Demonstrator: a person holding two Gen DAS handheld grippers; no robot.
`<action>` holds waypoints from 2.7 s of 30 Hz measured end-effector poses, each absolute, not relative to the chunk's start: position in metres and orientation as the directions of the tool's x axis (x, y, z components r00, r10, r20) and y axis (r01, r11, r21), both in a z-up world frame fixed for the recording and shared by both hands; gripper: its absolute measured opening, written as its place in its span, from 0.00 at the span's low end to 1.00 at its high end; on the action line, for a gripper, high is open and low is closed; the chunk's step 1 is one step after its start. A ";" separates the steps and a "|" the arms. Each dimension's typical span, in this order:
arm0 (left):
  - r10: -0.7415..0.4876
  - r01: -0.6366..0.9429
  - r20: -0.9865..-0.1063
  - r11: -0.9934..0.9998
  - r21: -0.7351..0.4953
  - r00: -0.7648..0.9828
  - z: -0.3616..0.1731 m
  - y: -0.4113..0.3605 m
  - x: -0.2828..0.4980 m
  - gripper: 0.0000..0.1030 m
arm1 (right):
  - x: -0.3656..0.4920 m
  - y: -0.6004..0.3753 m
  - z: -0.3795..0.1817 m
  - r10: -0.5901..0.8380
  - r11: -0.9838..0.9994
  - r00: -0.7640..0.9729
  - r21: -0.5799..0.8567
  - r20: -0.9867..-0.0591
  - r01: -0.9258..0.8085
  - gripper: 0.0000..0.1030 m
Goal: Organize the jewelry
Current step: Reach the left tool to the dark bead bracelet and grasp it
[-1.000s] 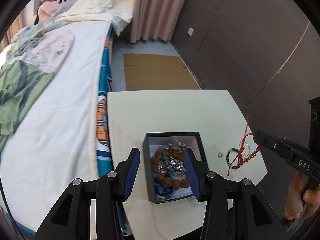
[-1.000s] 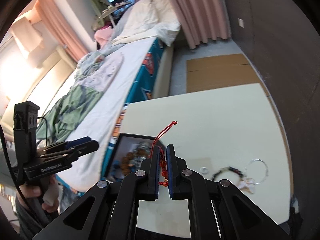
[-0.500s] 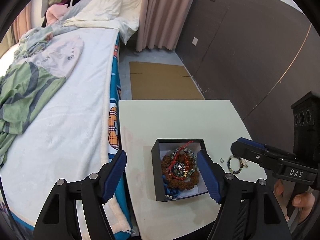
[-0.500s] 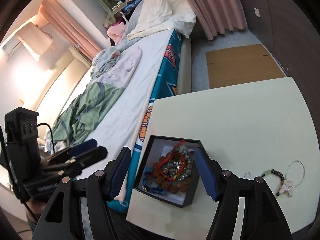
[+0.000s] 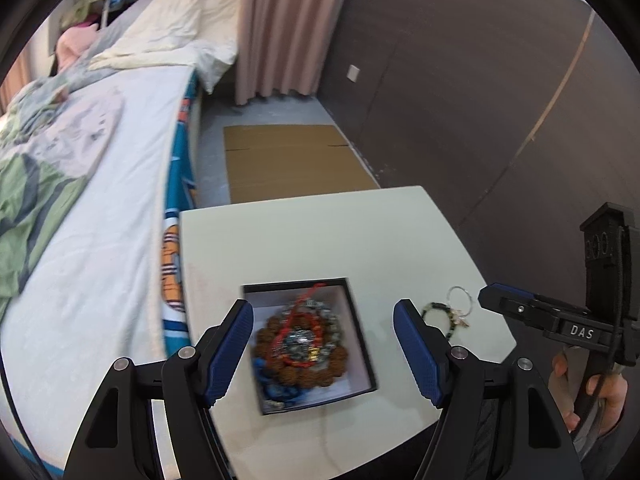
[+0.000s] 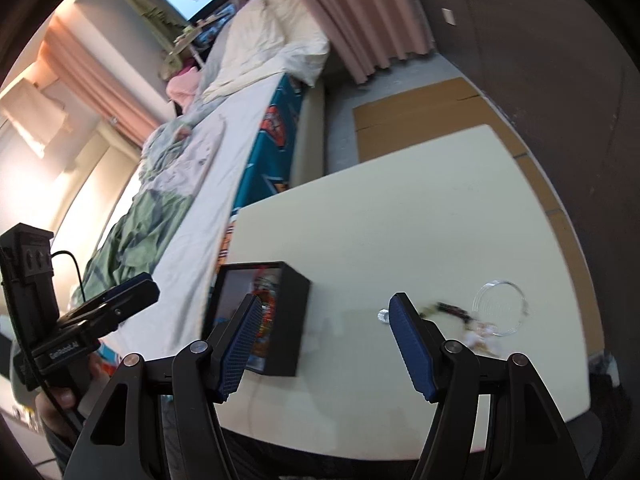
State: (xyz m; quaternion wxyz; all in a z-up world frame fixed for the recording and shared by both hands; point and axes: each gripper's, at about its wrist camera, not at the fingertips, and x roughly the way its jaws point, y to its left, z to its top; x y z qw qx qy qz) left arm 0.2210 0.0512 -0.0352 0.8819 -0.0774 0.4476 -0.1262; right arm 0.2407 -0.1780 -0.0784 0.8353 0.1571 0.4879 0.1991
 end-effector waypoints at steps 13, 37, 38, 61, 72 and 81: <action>-0.341 0.286 -0.809 0.932 -0.223 0.480 -0.050 -0.025 0.232 0.71 | 0.229 -0.245 -0.100 0.441 0.880 0.453 0.473 -0.775 -0.048 0.71; -0.254 0.378 -0.935 0.914 -0.148 0.248 -0.139 -0.128 0.271 0.44 | 0.224 -0.326 -0.137 0.355 0.892 0.456 0.441 -0.816 0.096 0.71; -0.244 0.384 -0.938 0.913 -0.137 0.245 -0.142 -0.131 0.271 0.43 | 0.223 -0.329 -0.138 0.351 0.892 0.457 0.440 -0.817 0.103 0.71; -0.255 0.353 -0.901 0.927 -0.126 0.351 -0.107 -0.103 0.263 0.08 | 0.274 -0.292 -0.164 0.291 0.946 0.323 0.321 -0.901 0.041 0.33; -0.290 0.326 -0.865 0.932 -0.158 0.409 -0.079 -0.079 0.261 0.08 | 0.290 -0.263 -0.171 0.158 0.986 0.290 0.165 -0.944 -0.001 0.23; -0.305 0.288 -0.833 0.940 -0.184 0.461 -0.051 -0.046 0.248 0.08 | 0.284 -0.250 -0.164 0.122 0.992 0.325 0.108 -0.938 -0.061 0.04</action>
